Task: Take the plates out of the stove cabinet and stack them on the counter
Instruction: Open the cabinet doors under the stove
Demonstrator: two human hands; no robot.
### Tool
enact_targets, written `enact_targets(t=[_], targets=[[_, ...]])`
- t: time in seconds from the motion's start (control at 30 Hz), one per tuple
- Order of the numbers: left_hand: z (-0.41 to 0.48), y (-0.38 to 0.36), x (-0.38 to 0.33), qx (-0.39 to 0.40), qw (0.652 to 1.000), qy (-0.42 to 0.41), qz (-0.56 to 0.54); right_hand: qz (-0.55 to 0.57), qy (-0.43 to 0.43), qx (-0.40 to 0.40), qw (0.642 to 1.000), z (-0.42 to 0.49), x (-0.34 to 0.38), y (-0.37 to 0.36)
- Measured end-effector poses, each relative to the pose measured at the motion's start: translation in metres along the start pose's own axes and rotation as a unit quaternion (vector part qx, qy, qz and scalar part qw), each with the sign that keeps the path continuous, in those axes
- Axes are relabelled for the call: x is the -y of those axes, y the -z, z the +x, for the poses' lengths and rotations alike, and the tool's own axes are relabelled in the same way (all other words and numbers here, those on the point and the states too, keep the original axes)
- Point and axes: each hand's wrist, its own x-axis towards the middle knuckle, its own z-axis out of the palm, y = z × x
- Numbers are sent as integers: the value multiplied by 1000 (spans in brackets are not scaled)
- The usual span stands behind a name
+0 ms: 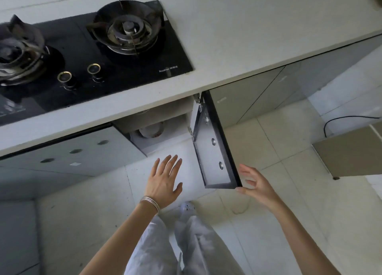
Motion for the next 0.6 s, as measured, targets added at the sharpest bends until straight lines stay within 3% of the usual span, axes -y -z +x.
enact_targets(t=[0.3, 0.6], targets=[[-36, 25, 48, -74, 992, 96, -37, -166, 171, 91, 967, 53, 104, -49], [-97, 46, 134, -131, 963, 231, -54, -364, 378, 108, 844, 92, 207, -152]])
